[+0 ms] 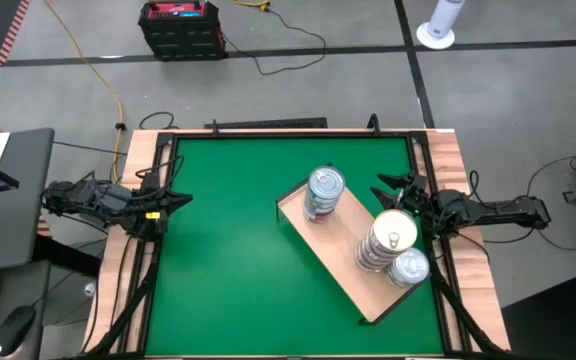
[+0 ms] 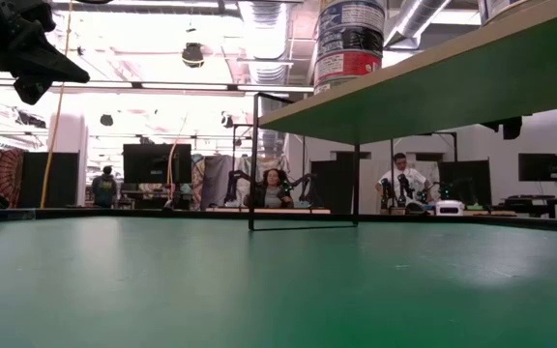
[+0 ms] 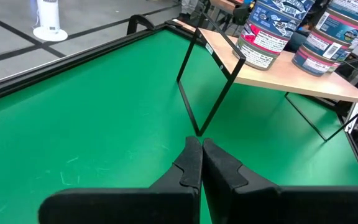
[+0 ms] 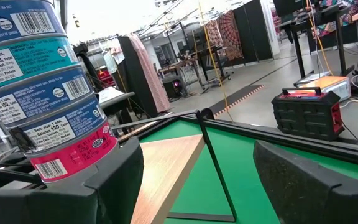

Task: Stack canned seafood by type on shelf
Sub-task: Return to Home Position

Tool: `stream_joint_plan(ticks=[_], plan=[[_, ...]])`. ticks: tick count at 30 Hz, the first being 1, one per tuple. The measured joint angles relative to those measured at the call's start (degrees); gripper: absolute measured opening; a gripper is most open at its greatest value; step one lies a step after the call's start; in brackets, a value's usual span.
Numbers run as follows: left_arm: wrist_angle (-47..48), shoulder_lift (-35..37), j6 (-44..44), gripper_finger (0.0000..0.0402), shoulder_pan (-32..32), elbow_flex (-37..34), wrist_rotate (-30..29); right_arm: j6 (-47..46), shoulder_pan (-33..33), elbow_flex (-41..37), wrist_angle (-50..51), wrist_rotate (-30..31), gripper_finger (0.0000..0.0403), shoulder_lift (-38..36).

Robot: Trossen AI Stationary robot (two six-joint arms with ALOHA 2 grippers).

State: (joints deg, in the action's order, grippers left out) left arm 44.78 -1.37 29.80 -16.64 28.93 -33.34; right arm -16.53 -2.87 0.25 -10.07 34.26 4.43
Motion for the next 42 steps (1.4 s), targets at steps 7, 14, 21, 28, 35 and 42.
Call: stream_joint_plan(ticks=[7, 14, 21, 28, 35, 42], plan=[[0.0, 0.0, 0.0, 0.0001, 0.0, 0.0, 0.0, 0.0, 0.0, 0.0, 0.0, 0.0, 0.0325, 0.0], [0.0, 0.0, 0.0, 0.0001, 0.0, 0.0, -0.02, 0.0, 0.0, 0.0, 0.02, 0.02, 0.0325, 0.0], [0.0, 0.0, 0.0, 0.0001, 0.0, 0.0, -0.02, 0.0, 0.0, 0.0, 1.27, 0.02, 0.0325, 0.02], [0.0, 0.0, 0.0, 0.0001, 0.0, 0.0, -0.02, 0.0, 0.0, 0.0, 1.55, 0.02, 0.0325, 0.02], [0.0, 0.0, -0.02, 0.0001, 0.0, 0.0, -0.02, 0.0, 0.0, 0.0, 1.55, 0.03, 0.0325, 0.02], [0.0, 0.0, 0.0, 0.0001, 0.0, 0.0, -0.02, 0.0, 0.0, 0.0, 1.55, 0.04, 0.0325, 0.02]])
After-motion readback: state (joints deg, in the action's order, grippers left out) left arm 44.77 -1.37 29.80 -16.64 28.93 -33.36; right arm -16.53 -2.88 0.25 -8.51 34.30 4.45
